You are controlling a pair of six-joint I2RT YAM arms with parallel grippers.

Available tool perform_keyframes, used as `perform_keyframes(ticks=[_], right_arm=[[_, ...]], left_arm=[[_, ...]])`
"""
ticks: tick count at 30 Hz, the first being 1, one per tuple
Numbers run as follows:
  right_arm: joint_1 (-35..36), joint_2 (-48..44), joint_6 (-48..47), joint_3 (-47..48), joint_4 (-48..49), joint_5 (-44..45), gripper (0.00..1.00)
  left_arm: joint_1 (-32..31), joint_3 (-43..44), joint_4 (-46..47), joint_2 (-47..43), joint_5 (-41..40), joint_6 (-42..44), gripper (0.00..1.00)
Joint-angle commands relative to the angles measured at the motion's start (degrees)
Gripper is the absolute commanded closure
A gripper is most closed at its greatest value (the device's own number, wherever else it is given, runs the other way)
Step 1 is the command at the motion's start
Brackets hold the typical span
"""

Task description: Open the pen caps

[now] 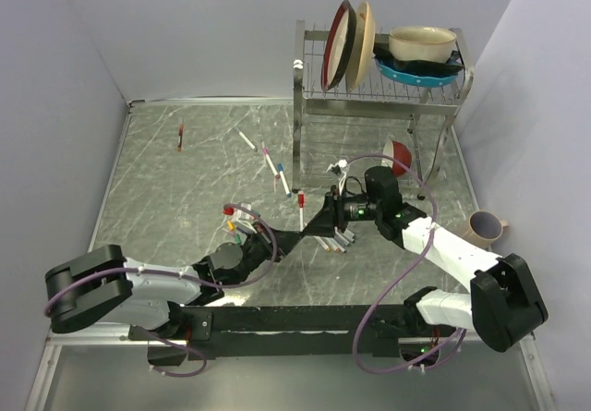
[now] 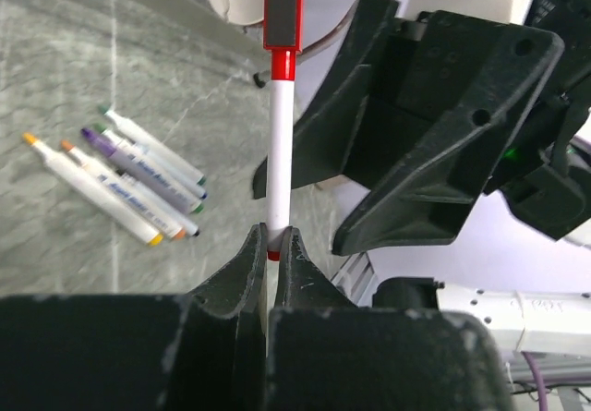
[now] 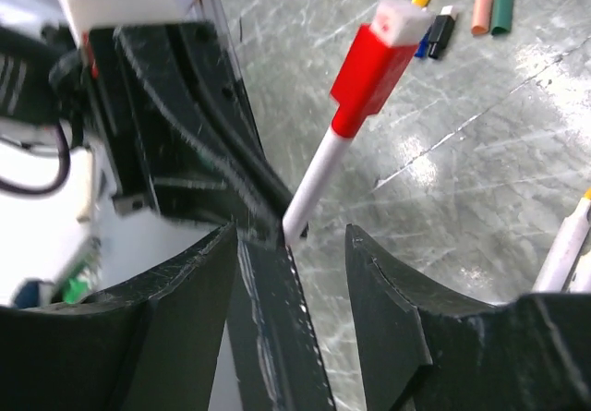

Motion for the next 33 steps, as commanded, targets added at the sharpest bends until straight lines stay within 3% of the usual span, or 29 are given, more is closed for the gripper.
perform_keyframes(ticks=[1,5,10,11,12,14,15,16,17,20,23,27,33], right_arm=[[-0.44,-0.38,8.34,-0.52,8.40,1.90,0.43],[-0.52,-0.20,8.34,-0.70,8.93,2.42,0.45],[-0.52,-0.28,8.78,-0.96,9.63,1.81,0.60],[-0.52,-0.28,8.69,-1.05,9.81,1.55,0.65],[-0.52,-0.20,8.61,-1.14,10.16,0.24,0.80],[-0.44,-0.11,8.26,-0.96,10.69,-0.91,1.00],[-0.52,-0.19,7.03,-0.53,10.17,-1.17,1.00],[-0.52,-0.63,6.07,-0.17,8.51,-1.18,1.00],[-0.52,-0.98,5.01,0.09,7.71,-1.00,1.00],[-0.52,-1.25,-3.13,1.58,2.88,-1.61,1.00],[-0.52,-0.02,-9.64,3.87,-2.75,-5.29,1.00],[-0.26,0.95,-12.92,4.22,-4.51,-11.36,1.00],[-0.09,0.95,-15.56,4.57,-6.45,-13.92,1.00]], left_arm=[[-1.54,3.99,6.50,3.08,-2.71,-0.27,0.99],[-2.33,5.31,7.64,4.94,-2.53,-0.27,0.99],[-3.12,4.78,9.75,5.99,-2.89,-0.53,0.99],[-3.12,4.69,10.10,6.08,-2.97,-0.62,0.99],[-3.21,4.61,10.45,6.17,-2.89,-0.71,0.99],[-3.21,4.52,10.28,6.08,-2.63,-0.53,0.95],[-3.12,4.34,9.93,5.82,-2.54,-0.18,0.76],[-3.12,4.17,9.75,4.77,-2.54,0.25,0.65],[-3.21,3.21,9.66,3.98,-2.62,1.48,0.45],[-3.21,0.39,10.28,-0.58,-3.41,4.65,0.19],[-2.78,1.26,1.78,-6.38,-6.22,6.84,0.07],[-0.93,5.21,-7.73,-10.09,-6.84,8.96,0.08],[1.62,7.85,-7.30,-7.90,-3.77,10.10,0.22]])
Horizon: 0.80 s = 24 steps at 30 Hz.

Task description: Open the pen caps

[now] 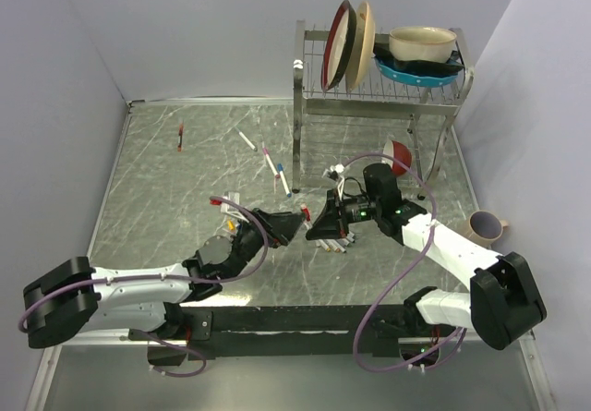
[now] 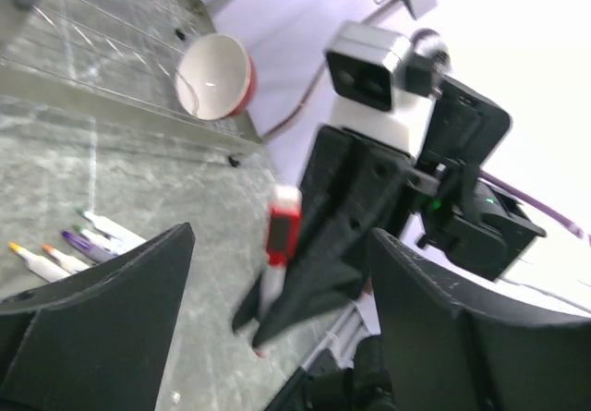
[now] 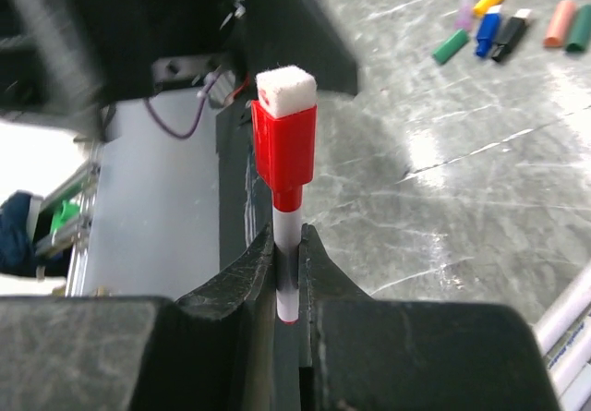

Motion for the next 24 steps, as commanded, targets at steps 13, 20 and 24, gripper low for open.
perform_keyframes(ticks=[13,20,24], right_arm=[[0.22,1.12,-5.36,3.31,-2.94,-4.57,1.00],[0.22,1.30,-5.98,3.58,-4.25,-3.78,1.00],[1.36,2.18,-8.34,4.28,-7.49,-2.02,1.00]], left_arm=[[3.08,6.88,3.49,8.05,9.60,5.44,0.58],[4.30,7.31,4.04,8.85,11.99,7.20,0.99],[8.69,8.81,-4.74,2.81,5.41,6.42,0.99]])
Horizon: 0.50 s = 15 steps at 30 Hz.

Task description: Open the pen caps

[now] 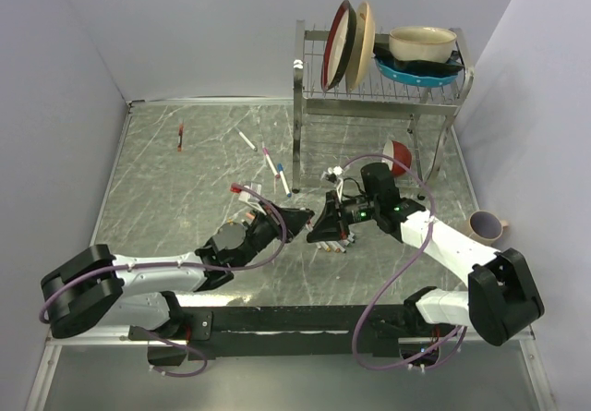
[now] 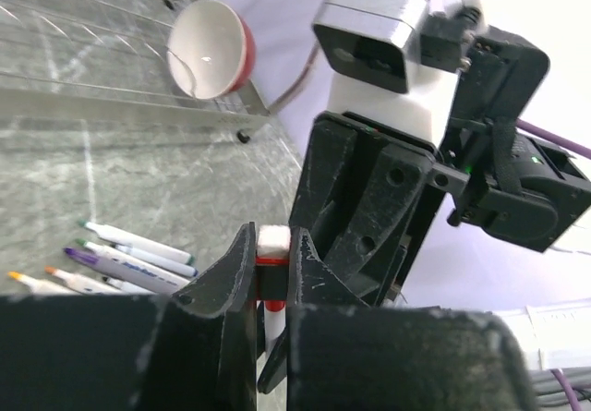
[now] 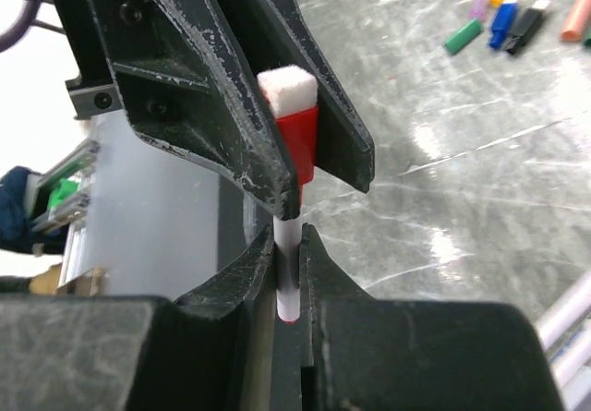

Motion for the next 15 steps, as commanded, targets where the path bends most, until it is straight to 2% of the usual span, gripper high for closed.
perform_keyframes(ticks=[1,5,8,14,15], right_arm=[[1.52,1.04,-3.93,3.27,-4.05,1.02,1.00],[2.13,2.62,-7.01,5.03,-7.30,4.44,1.00],[2.57,3.94,-8.51,6.17,-9.77,5.59,1.00],[3.54,6.40,-11.23,8.01,-13.02,10.24,1.00],[3.80,6.84,-11.85,8.46,-14.50,14.95,1.00]], left_arm=[[5.42,2.93,-6.65,-7.20,-10.39,0.09,0.99],[15.76,2.31,-11.14,-15.89,-11.93,-1.23,0.99],[20.26,2.05,-13.69,-20.12,-11.93,-1.41,0.99],[23.27,-0.41,-18.88,-24.61,-11.58,-1.75,0.99],[23.44,-1.63,-19.67,-25.05,-11.41,-2.89,0.99]])
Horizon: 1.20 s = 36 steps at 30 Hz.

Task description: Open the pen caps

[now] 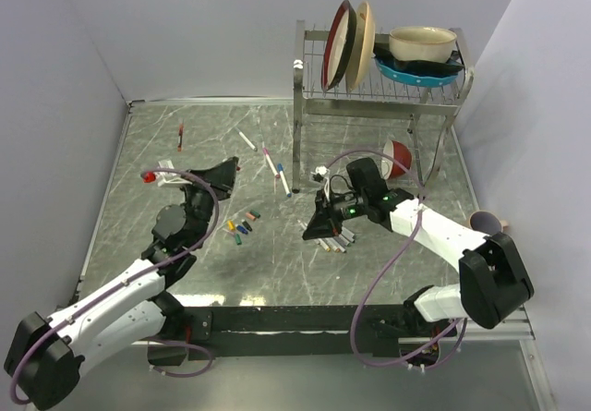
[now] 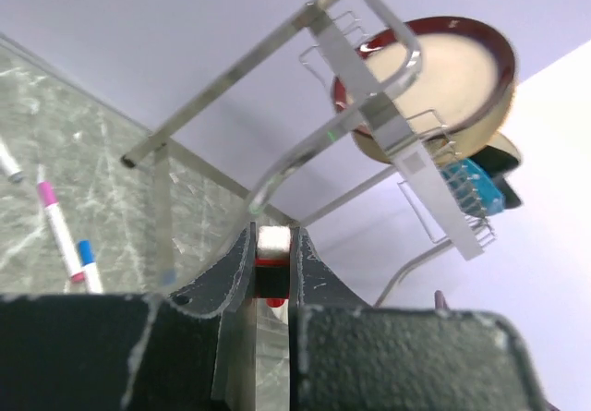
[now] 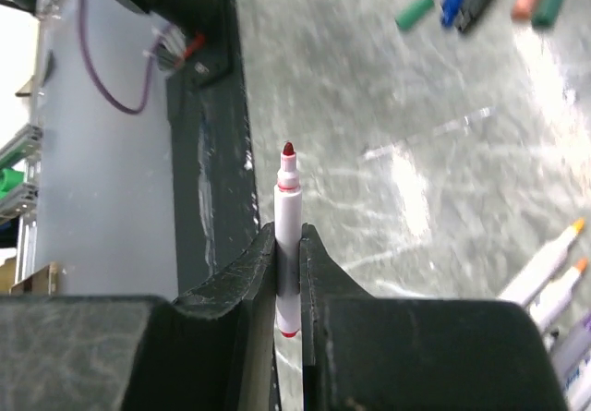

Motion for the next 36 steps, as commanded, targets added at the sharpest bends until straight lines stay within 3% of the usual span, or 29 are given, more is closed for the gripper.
perform_keyframes(ticks=[1,5,11,19,27,36], right_arm=[[0.77,1.49,-5.48,2.82,-5.90,10.20,1.00],[0.50,3.78,-8.84,6.52,-10.74,32.17,1.00],[0.15,5.97,-9.19,5.99,-10.65,42.64,1.00],[0.33,12.04,-10.16,8.10,-13.82,46.08,0.95],[0.41,14.24,-10.69,8.72,-15.32,46.00,0.87],[0.76,16.08,-11.13,9.50,-16.90,45.65,0.80]], left_arm=[[1.00,-2.84,-7.47,-1.60,-1.70,-1.00,0.99],[1.26,-6.17,-18.29,-3.79,-1.88,-5.47,0.99],[2.32,-13.73,-27.34,-10.21,-0.82,-11.44,0.99],[2.58,-16.03,-36.15,-10.75,-1.79,-16.82,0.98],[2.67,-12.61,-40.36,-0.39,-3.90,-19.81,0.90],[2.67,-10.32,-41.95,6.65,-4.07,-21.57,0.90]])
